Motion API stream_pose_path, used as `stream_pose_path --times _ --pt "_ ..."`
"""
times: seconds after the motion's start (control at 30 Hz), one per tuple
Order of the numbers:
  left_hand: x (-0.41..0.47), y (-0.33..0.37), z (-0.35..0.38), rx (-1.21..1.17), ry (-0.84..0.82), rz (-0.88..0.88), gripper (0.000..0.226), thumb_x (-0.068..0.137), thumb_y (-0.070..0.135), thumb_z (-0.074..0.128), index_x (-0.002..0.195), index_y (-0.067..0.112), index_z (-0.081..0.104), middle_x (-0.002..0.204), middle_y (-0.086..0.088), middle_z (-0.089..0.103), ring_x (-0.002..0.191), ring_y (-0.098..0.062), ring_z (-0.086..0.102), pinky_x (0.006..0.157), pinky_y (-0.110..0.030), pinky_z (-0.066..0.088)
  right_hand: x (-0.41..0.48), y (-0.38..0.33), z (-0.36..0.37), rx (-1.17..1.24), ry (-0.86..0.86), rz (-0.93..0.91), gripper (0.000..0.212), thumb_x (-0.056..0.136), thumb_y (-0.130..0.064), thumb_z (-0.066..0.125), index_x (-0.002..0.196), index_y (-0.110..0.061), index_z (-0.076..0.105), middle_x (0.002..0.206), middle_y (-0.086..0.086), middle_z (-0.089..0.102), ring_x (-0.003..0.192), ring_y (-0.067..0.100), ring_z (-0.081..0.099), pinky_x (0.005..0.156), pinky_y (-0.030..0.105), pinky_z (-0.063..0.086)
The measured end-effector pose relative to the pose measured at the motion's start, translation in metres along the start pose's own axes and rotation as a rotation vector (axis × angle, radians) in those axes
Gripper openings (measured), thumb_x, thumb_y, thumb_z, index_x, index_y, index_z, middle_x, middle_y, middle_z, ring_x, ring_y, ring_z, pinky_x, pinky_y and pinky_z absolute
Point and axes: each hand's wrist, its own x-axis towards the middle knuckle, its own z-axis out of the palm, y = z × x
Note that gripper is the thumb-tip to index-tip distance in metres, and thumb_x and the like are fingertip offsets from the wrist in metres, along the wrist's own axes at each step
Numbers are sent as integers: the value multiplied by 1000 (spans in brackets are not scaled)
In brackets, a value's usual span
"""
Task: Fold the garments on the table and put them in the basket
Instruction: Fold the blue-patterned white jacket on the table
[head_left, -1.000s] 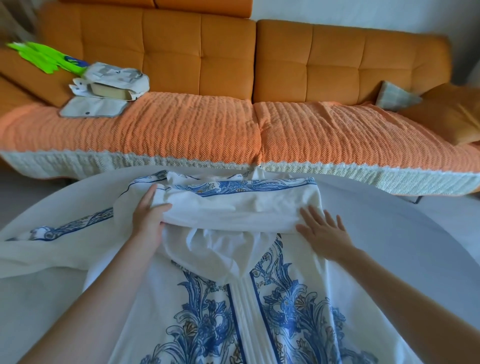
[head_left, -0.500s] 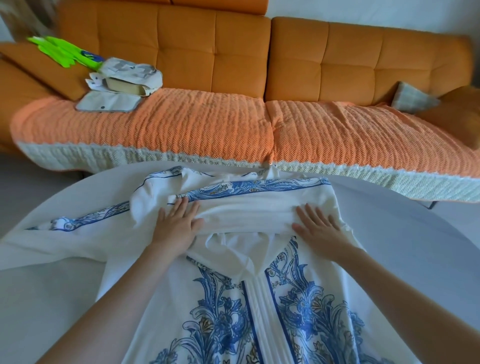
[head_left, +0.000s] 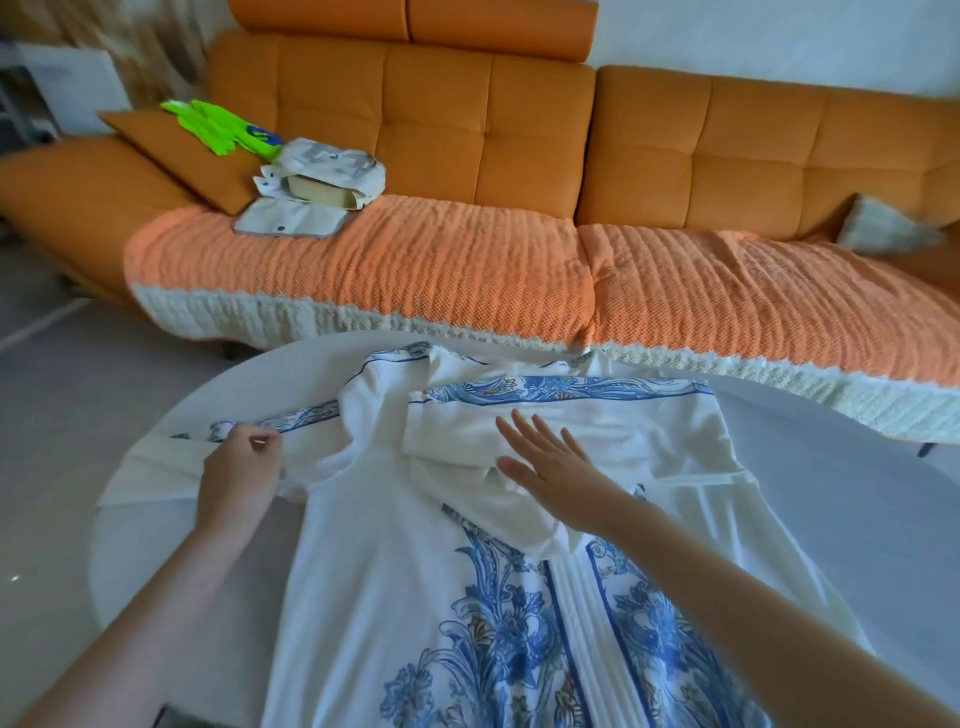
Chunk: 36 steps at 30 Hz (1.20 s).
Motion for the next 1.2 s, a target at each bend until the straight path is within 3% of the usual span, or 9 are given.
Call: stream_pose_path --times 0.2,0.3,0.43,0.53,0.73,0.9,1.03,1.13,1.2 --pt "-3 -22 -53 -369 -177 -442 24 96 16 45 106 -6 48 70 -21 60 35 -22 60 33 -27 48 20 -69 24 52 -111 -39 61 96 -55 16 148 -34 -6 156 -7 -14 144 16 -13 116 39 -9" --pt "-4 -22 -64 -636 -214 -570 25 98 17 45 116 0 45 84 -27 62 45 -22 65 39 -28 53 28 -89 33 15 -121 -19 62 97 -54 16 149 -30 -7 156 -5 -16 144 20 -15 116 40 -9" --pt "3 -19 -55 -824 -28 -538 10 93 13 54 103 12 54 105 -15 61 65 -11 63 54 -24 53 35 -91 44 -32 -113 94 78 80 -69 1 148 -33 -11 156 -4 -15 144 26 -13 115 41 -8" --pt "10 -13 -47 -995 -59 -585 7 93 15 56 87 18 54 125 -5 61 94 -12 64 81 -25 46 38 -80 49 -56 -65 125 63 96 -56 19 149 -34 -8 158 -5 -7 145 22 -9 117 40 -2" --pt "36 -8 -52 -1082 -50 -521 12 92 17 56 80 17 55 58 5 66 64 -8 62 60 -23 52 37 -78 62 -106 -33 114 85 72 -80 -2 146 -40 -11 156 -9 -13 144 18 -16 115 36 -9" --pt "54 -18 -58 -1174 -7 -408 19 91 4 37 87 15 53 91 -4 60 89 -19 59 79 -32 48 37 -76 63 -75 -9 112 62 95 -57 20 146 -40 -10 156 -10 -15 143 15 -19 114 34 -12" --pt "64 -23 -62 -1216 -17 -351 18 93 18 43 86 15 59 73 3 70 75 -12 66 71 -27 49 37 -77 65 -71 -6 113 65 88 -61 15 145 -42 -11 156 -11 -16 142 14 -20 113 33 -14" --pt "77 -26 -62 -1108 -129 -305 51 80 41 67 112 2 59 105 -13 67 97 -25 65 86 -39 53 37 -77 63 -61 1 107 79 74 -73 5 145 -42 -10 155 -12 -16 142 14 -20 112 32 -14" --pt "93 -34 -59 -1070 -94 -272 31 82 36 66 98 10 62 93 -8 66 87 -21 66 75 -33 56 37 -78 62 -47 9 103 93 58 -77 -8 145 -43 -10 155 -13 -15 142 14 -20 112 31 -14"
